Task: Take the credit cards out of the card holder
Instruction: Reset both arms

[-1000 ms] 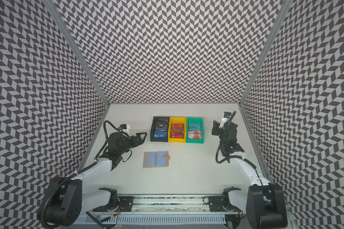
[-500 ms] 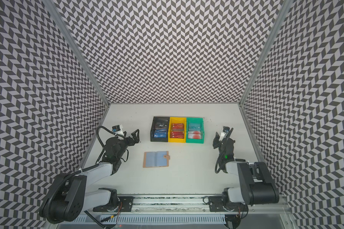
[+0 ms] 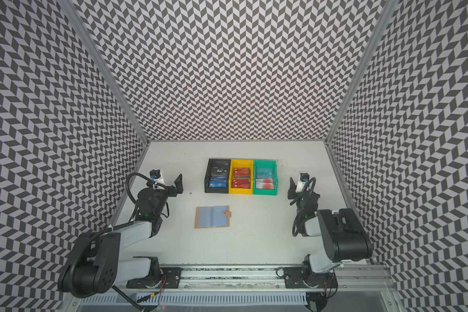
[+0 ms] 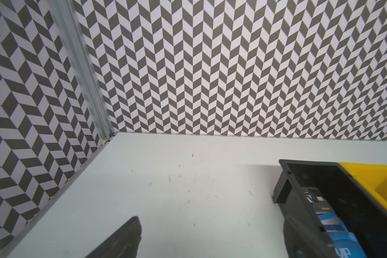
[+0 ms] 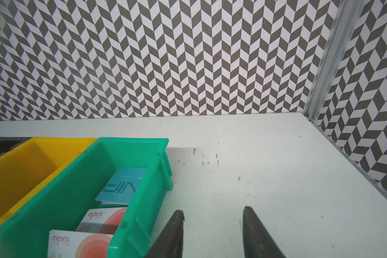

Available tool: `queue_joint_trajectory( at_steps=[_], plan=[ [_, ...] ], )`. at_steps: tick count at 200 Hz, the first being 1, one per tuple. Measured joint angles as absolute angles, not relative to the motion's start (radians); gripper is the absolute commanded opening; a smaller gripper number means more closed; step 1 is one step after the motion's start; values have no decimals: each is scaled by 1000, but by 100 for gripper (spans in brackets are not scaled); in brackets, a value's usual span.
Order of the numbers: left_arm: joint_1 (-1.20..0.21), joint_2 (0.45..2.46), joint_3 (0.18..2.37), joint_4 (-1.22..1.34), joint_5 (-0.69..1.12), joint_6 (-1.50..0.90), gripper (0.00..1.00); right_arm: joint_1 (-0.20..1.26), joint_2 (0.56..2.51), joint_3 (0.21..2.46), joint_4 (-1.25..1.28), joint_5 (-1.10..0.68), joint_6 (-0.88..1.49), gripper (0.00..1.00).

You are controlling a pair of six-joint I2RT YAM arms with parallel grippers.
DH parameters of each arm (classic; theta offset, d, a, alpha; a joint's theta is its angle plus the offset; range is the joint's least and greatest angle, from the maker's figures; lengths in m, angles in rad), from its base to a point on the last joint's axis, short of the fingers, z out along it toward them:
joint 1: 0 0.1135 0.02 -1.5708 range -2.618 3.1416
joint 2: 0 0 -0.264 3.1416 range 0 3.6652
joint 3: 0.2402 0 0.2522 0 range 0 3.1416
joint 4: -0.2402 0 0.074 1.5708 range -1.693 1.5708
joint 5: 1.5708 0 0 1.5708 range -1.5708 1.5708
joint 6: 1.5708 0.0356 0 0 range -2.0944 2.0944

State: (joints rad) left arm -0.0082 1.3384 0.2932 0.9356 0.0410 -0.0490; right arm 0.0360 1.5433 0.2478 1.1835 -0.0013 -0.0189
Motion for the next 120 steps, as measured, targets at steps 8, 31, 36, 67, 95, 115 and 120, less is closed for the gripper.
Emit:
queue_joint_trajectory(
  at_steps=[8, 31, 36, 67, 95, 115, 120],
  plan=[
    [12, 1366, 282, 959, 50, -48, 99, 36, 1543, 248, 1184, -2, -19, 43],
    [40, 1405, 238, 1040, 55, -44, 99, 36, 1543, 248, 1184, -2, -20, 44],
    [41, 1412, 223, 1075, 55, -45, 99, 36, 1543, 248, 1184, -2, -20, 44],
    [46, 1536, 175, 1265, 64, -45, 100, 36, 1543, 252, 1184, -1, -19, 45],
    [31, 1554, 179, 1287, 37, -41, 100, 36, 1543, 252, 1184, -1, -19, 48],
    [13, 1557, 211, 1277, 9, -35, 100, 36, 1543, 252, 1184, -1, -19, 99],
    [7, 1556, 223, 1269, 2, -34, 100, 36, 1543, 252, 1184, -1, -17, 99]
  ],
)
